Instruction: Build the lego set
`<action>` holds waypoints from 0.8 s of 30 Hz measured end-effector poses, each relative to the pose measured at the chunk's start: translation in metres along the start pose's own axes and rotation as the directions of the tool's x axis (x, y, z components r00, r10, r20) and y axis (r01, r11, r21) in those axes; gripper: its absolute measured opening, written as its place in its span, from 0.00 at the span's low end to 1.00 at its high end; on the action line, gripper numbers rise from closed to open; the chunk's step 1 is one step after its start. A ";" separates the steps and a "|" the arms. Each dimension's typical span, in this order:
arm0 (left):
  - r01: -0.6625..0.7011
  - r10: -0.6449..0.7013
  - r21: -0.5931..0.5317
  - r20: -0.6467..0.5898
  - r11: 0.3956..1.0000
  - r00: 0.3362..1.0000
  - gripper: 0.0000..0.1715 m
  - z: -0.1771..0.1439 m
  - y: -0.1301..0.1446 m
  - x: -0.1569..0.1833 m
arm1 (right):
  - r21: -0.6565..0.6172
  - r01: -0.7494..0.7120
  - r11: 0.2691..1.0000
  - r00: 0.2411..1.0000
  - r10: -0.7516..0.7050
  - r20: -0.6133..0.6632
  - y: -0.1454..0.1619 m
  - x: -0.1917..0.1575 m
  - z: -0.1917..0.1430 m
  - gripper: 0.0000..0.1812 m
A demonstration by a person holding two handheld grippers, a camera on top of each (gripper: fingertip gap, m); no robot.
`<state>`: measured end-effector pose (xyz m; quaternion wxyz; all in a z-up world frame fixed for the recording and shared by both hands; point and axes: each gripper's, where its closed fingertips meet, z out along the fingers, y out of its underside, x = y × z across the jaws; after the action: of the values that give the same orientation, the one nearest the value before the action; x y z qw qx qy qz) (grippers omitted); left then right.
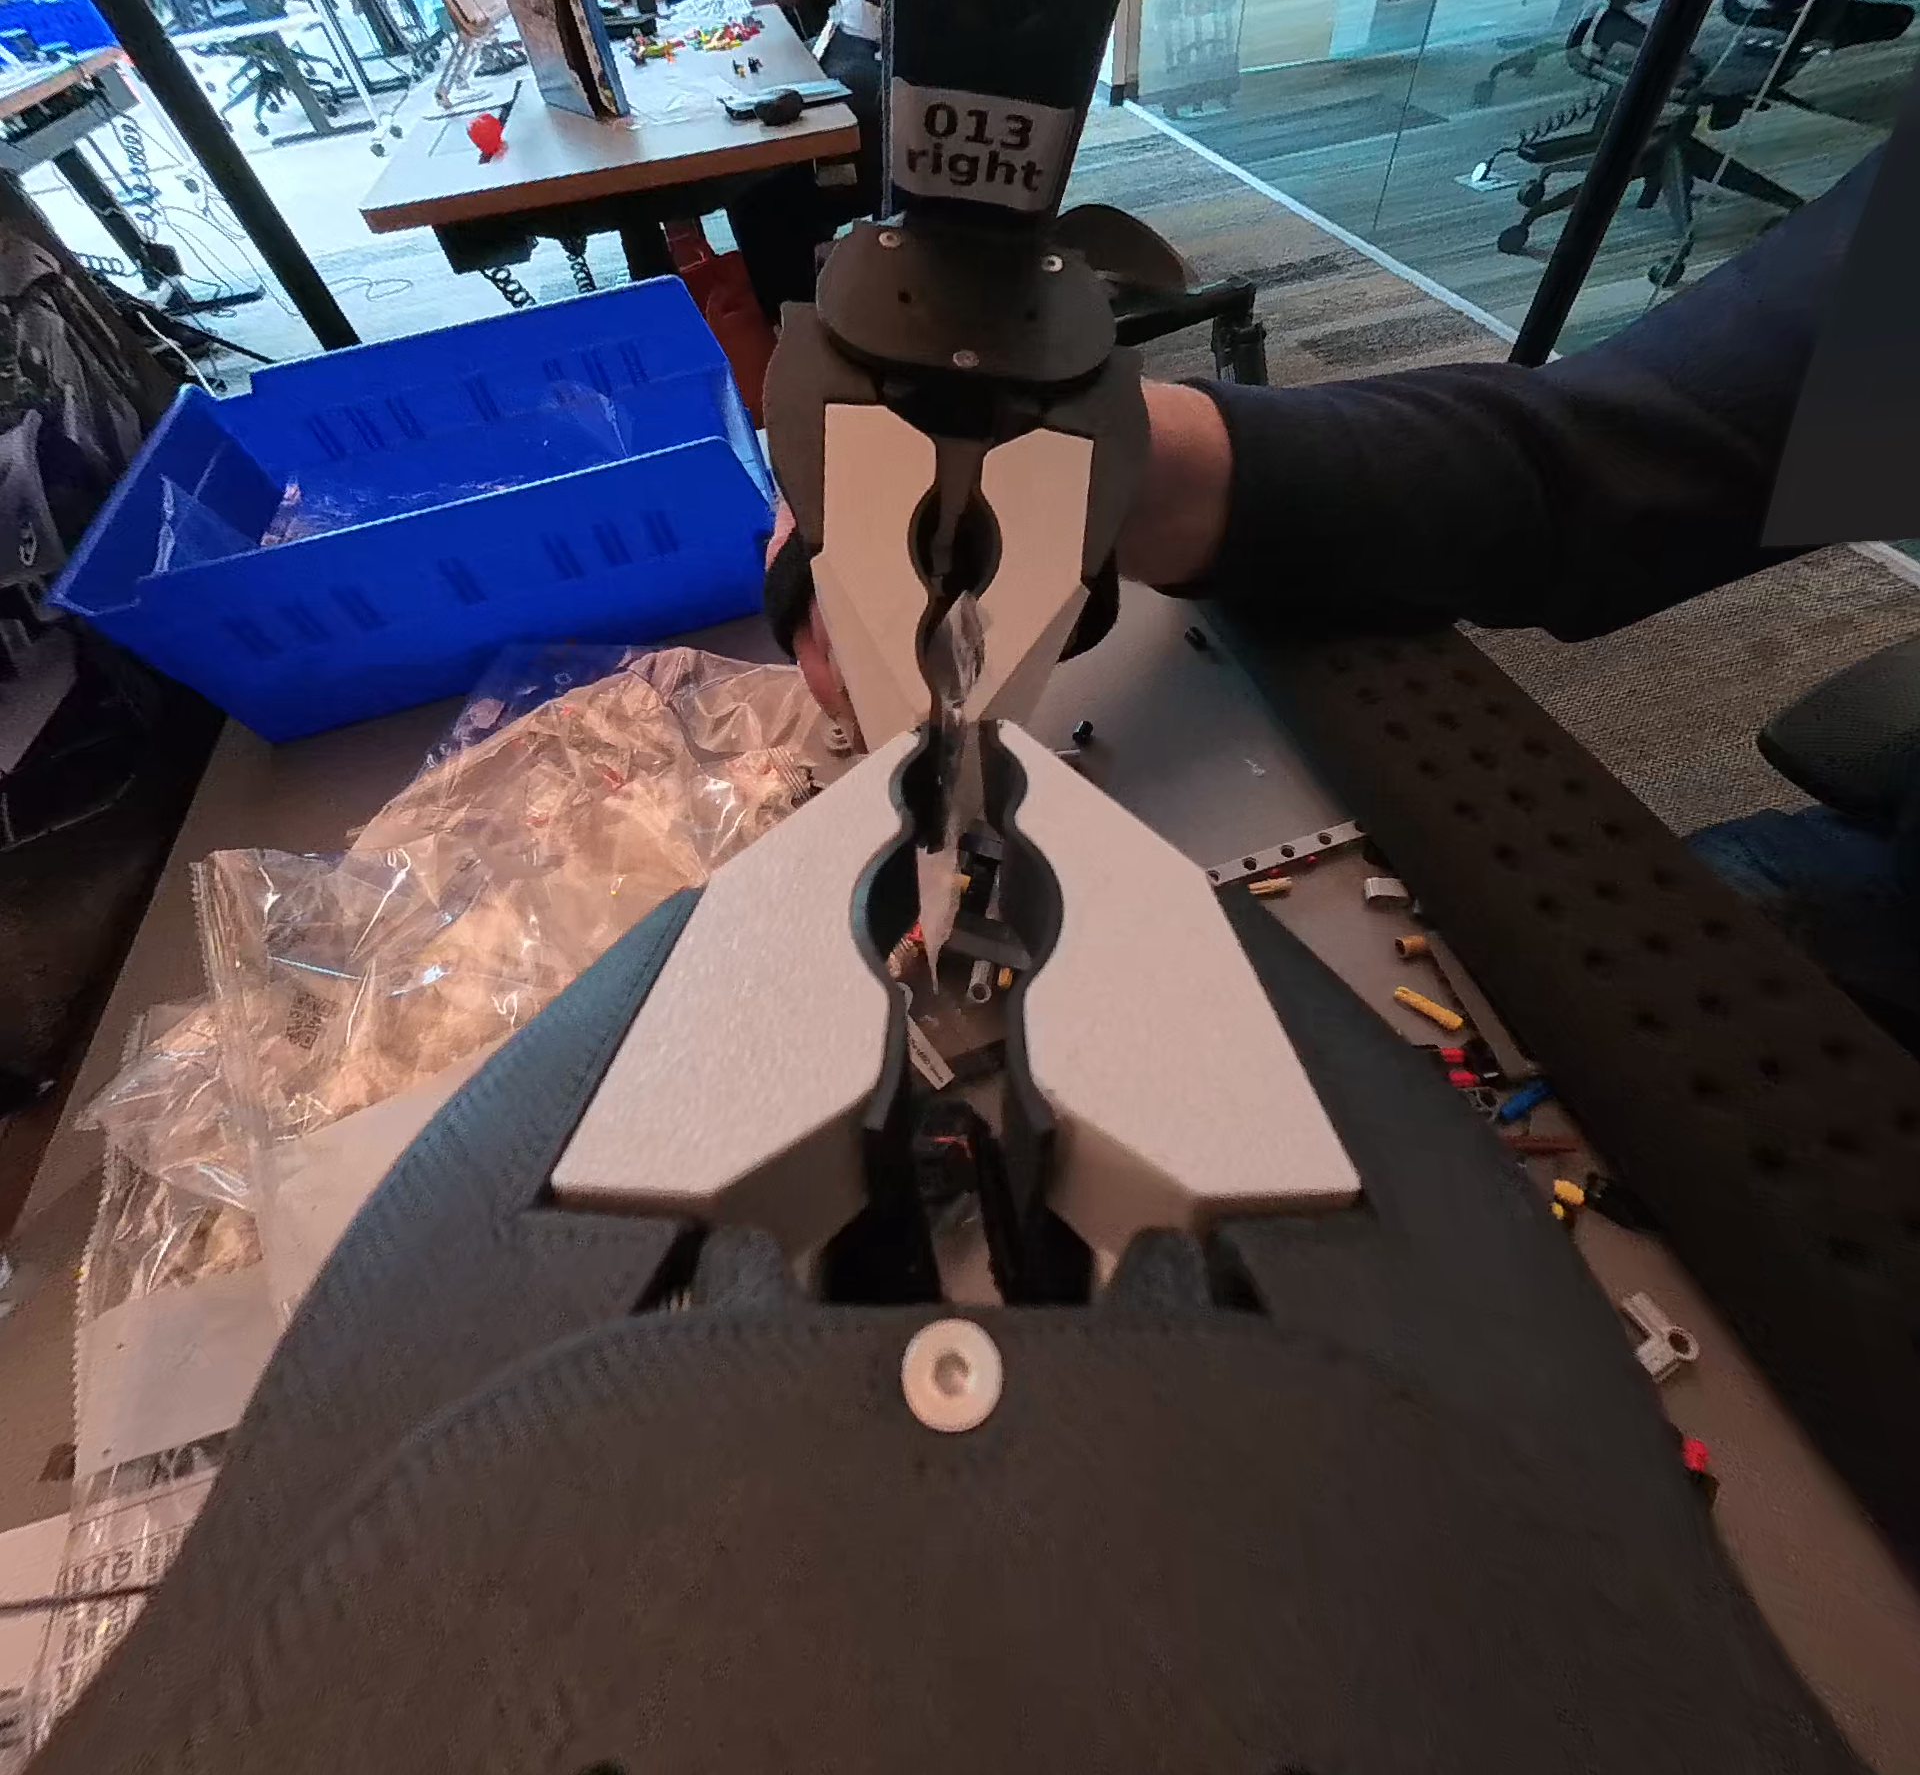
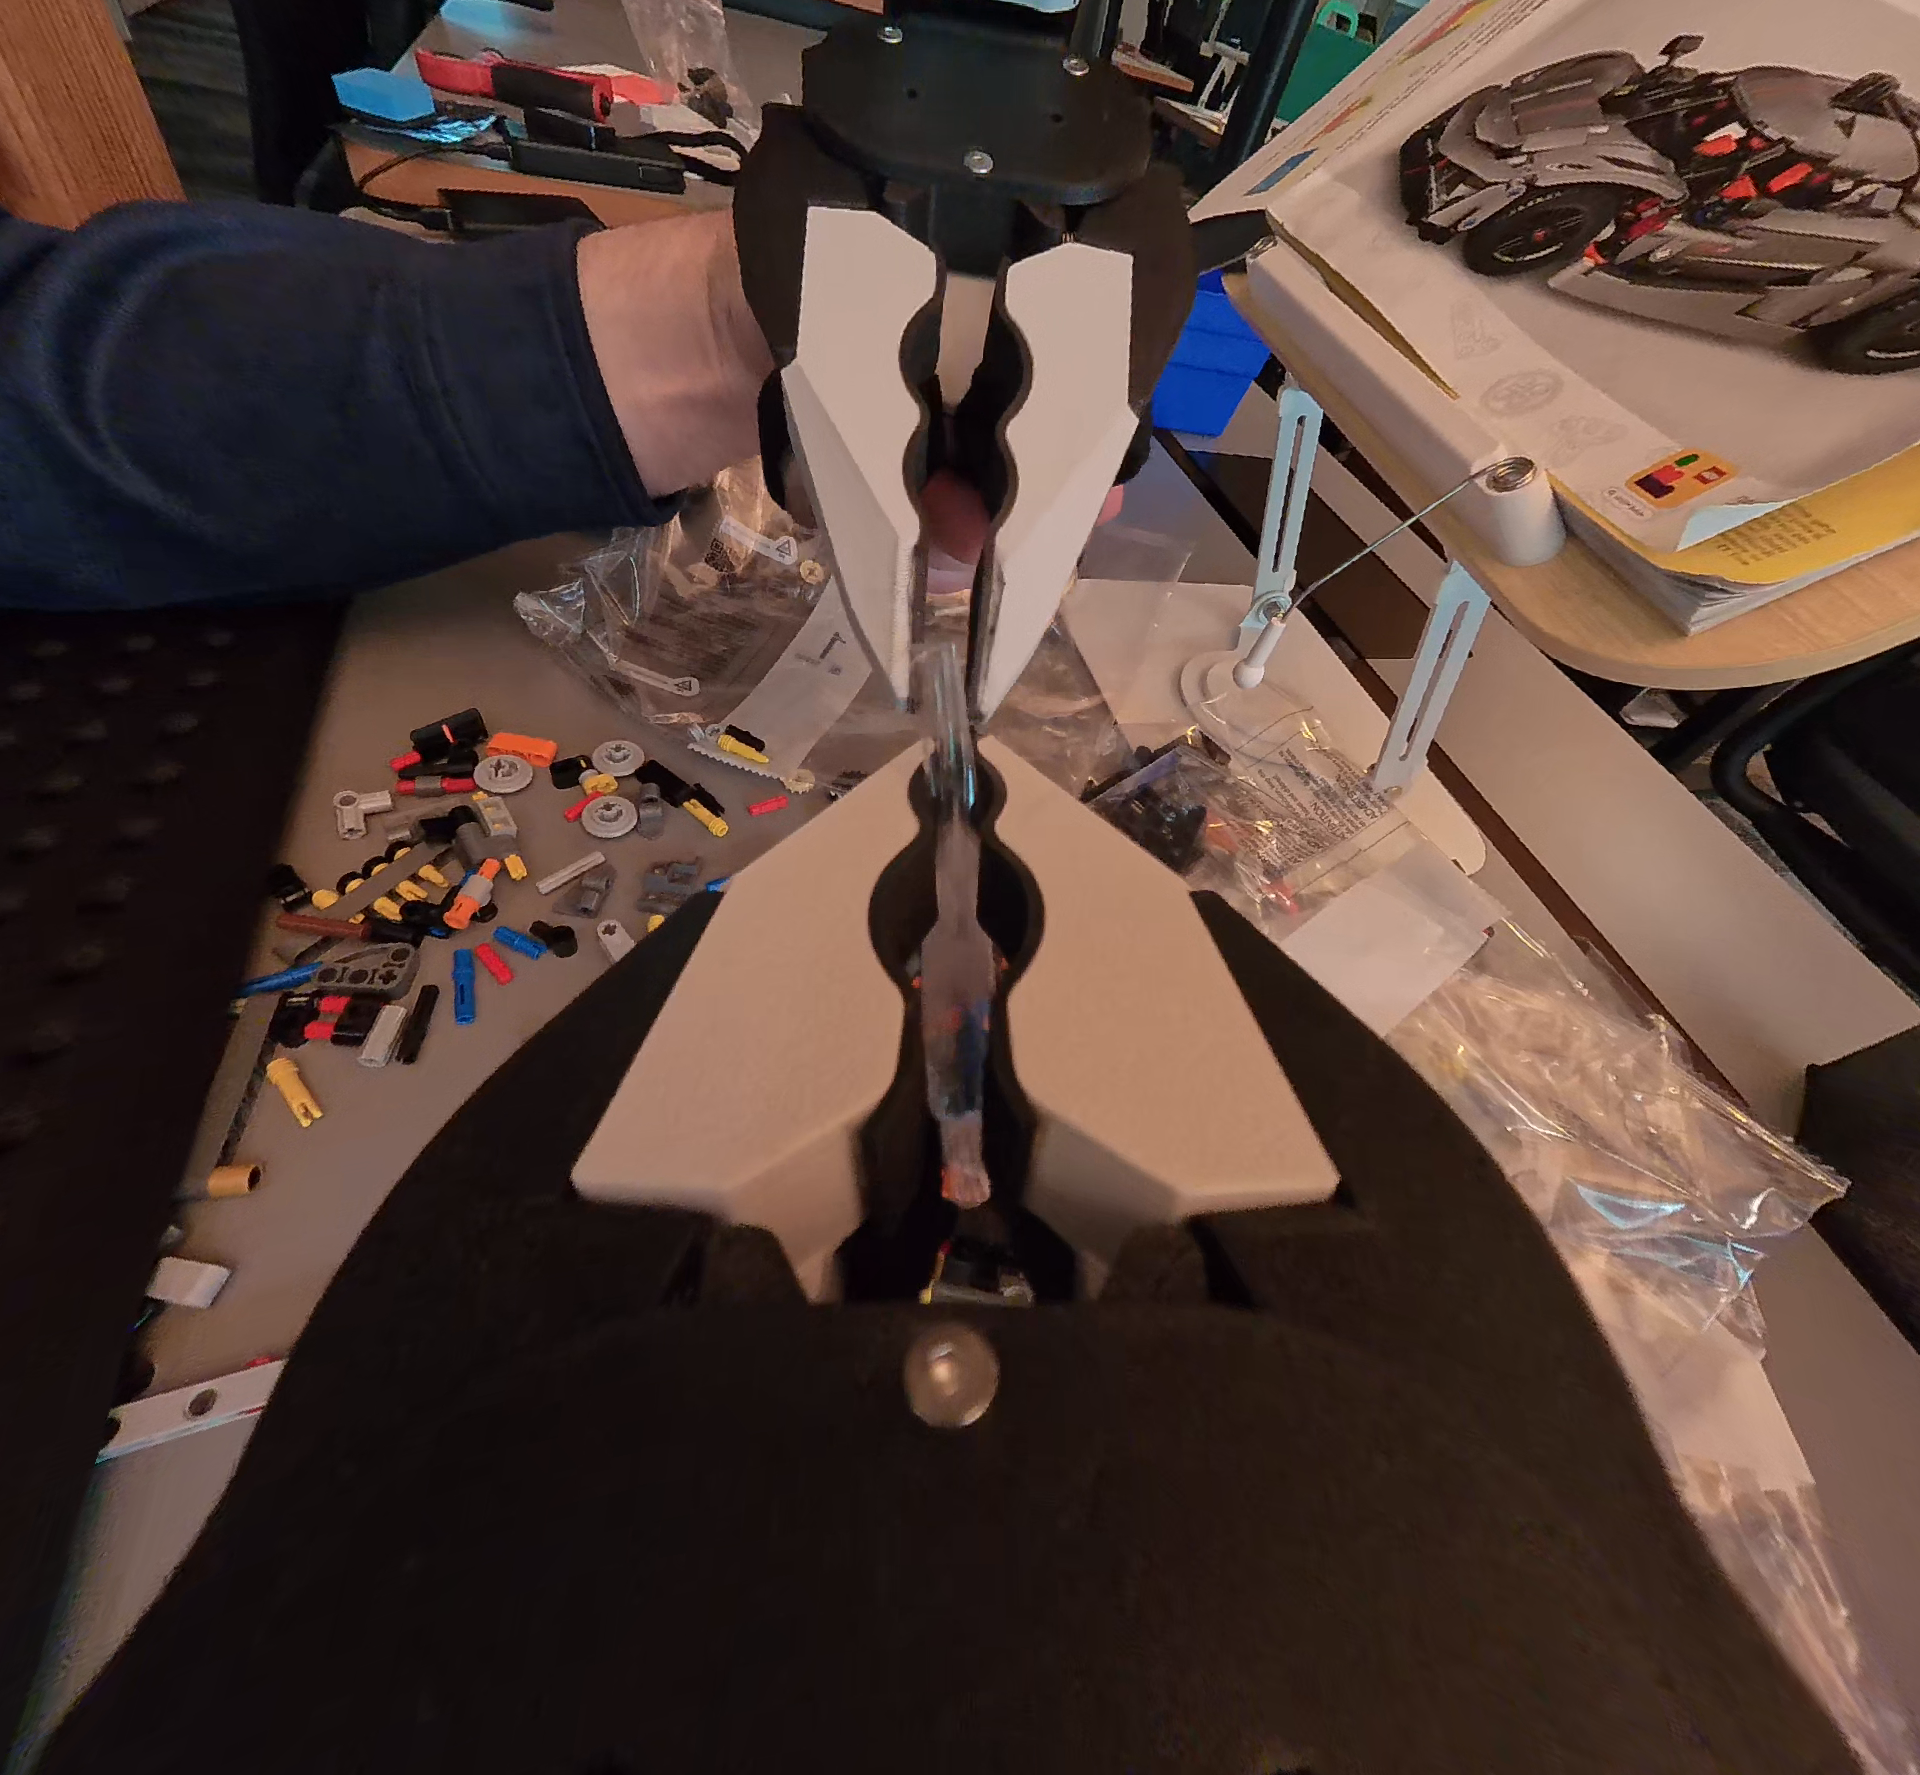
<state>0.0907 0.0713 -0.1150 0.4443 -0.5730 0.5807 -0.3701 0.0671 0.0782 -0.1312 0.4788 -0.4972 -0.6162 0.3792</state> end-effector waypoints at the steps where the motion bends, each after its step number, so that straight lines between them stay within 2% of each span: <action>1: 0.000 0.000 0.001 0.000 1.000 1.000 0.03 0.000 0.000 0.000 | 0.001 -0.001 1.000 1.000 0.001 0.000 0.000 0.000 0.000 0.00; 3: -0.002 0.002 -0.001 0.005 1.000 1.000 0.00 -0.001 0.000 -0.001 | 0.001 -0.001 1.000 1.000 0.001 -0.001 0.000 0.000 0.000 0.00; 11: -0.025 0.026 -0.007 0.067 1.000 0.997 0.00 -0.005 -0.001 -0.010 | 0.020 -0.018 1.000 1.000 0.018 -0.007 -0.003 0.002 -0.002 0.00; 17: -0.016 0.013 0.023 0.118 1.000 0.993 0.00 -0.017 -0.004 -0.020 | 0.050 -0.017 0.999 0.998 0.020 -0.056 -0.008 0.012 -0.010 0.00; 24: 0.011 -0.019 0.073 0.111 0.997 0.994 0.00 -0.017 -0.010 -0.021 | 0.121 -0.065 0.990 0.997 0.069 -0.026 -0.019 0.012 -0.016 0.00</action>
<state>0.0773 0.0897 -0.0983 0.4936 -0.5808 0.5370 -0.3614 0.0774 0.0858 -0.1069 0.5040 -0.4935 -0.5678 0.4242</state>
